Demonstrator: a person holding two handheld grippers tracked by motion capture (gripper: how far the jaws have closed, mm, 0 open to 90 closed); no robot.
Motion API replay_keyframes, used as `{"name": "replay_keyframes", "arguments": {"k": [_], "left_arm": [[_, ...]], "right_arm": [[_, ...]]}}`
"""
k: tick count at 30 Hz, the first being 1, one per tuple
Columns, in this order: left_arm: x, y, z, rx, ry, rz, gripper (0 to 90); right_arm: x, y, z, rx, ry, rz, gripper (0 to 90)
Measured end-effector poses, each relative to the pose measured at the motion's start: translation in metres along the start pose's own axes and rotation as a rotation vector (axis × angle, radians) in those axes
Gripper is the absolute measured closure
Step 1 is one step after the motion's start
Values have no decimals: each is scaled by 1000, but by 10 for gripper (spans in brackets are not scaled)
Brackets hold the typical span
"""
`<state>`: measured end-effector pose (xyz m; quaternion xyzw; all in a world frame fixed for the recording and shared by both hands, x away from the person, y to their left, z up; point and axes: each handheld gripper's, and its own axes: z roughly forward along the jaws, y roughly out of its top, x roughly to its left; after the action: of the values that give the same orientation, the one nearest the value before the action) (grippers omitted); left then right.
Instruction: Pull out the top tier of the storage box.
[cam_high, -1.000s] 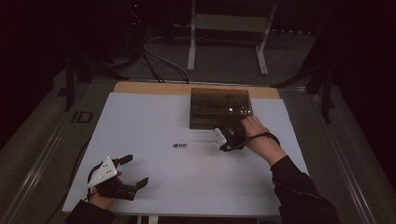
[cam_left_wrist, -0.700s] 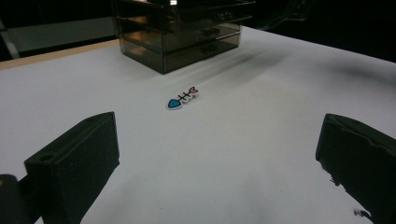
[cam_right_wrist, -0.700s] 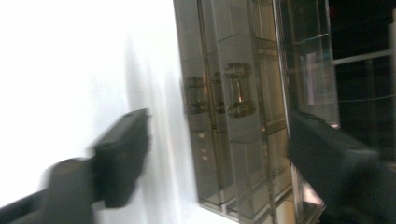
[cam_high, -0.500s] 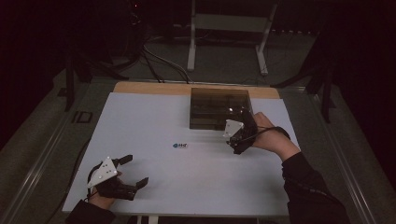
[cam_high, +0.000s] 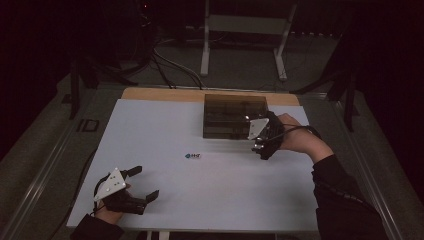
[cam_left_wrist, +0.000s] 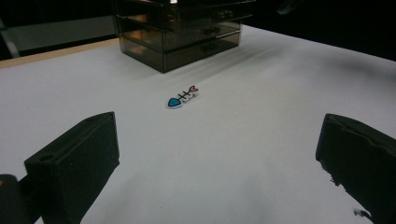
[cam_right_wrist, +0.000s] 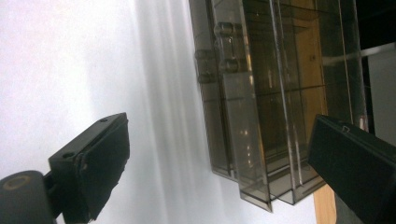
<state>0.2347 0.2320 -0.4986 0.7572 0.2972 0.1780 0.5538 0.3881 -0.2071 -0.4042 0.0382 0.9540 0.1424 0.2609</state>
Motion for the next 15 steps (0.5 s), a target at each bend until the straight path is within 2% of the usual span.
{"name": "replay_keyframes", "arguments": {"k": [7, 8, 10, 11, 15], "left_arm": [[0, 0, 0, 0, -1, 1, 8], [0, 0, 0, 0, -1, 1, 8], [0, 0, 0, 1, -2, 1, 8], [0, 0, 0, 1, -2, 1, 8], [0, 0, 0, 1, -2, 1, 9]], "right_arm": [[-16, -4, -7, 4, 38, 10, 73], [-19, -5, -7, 20, 40, 7, 74], [-24, -5, -7, 32, 64, 13, 93], [-27, -5, -7, 37, 95, 32, 97], [-36, -2, -9, 63, 139, 63, 156]]}}
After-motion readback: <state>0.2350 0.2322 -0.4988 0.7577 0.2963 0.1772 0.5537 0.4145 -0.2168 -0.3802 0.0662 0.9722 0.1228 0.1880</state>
